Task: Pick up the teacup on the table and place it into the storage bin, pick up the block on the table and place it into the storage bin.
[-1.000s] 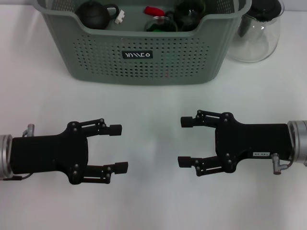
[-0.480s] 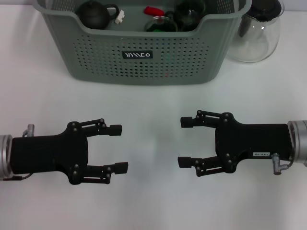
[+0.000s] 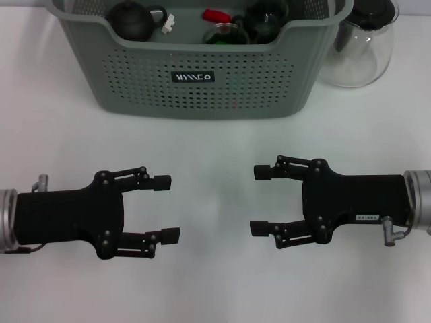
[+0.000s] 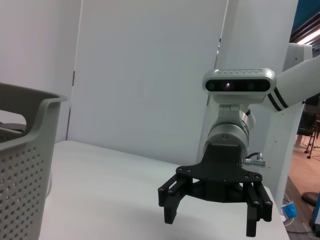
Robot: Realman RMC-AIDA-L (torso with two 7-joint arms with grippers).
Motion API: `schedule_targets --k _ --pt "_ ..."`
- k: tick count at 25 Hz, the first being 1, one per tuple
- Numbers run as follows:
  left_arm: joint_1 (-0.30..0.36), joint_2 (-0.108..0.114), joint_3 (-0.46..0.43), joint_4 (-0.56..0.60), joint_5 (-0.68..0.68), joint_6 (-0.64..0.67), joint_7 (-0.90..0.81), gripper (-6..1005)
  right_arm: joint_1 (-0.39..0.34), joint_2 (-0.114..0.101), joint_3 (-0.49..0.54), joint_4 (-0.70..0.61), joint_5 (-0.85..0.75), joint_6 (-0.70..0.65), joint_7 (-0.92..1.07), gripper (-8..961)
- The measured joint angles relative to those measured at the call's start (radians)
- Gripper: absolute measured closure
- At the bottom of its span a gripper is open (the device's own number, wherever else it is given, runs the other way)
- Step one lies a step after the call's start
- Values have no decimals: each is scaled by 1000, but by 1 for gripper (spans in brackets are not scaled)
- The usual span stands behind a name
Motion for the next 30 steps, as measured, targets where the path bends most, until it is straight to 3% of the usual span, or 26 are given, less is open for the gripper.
schedule_targets --k 12,17,18,19,23,26,30 --pt "0 0 -3 0 0 2 0 175 -4 -1 3 0 2 -5 0 11" --pt "12 3 -84 35 -1 57 0 176 -30 -12 79 -21 36 -81 -4 11" --pt "19 8 -157 58 -10 91 0 176 -54 -18 156 -39 66 -117 -8 11" --pt "19 8 -157 58 -10 91 0 176 -54 -18 156 -39 66 -117 -8 11" --pt "34 23 -396 29 -142 110 -17 176 -117 -17 398 -31 256 -158 0 11" --pt "33 31 -593 -70 -302 93 -76 176 -140 -3 531 45 432 -171 8 11" --pt "26 31 -790 -224 -484 16 -218 174 -129 0 597 188 612 -189 7 12"
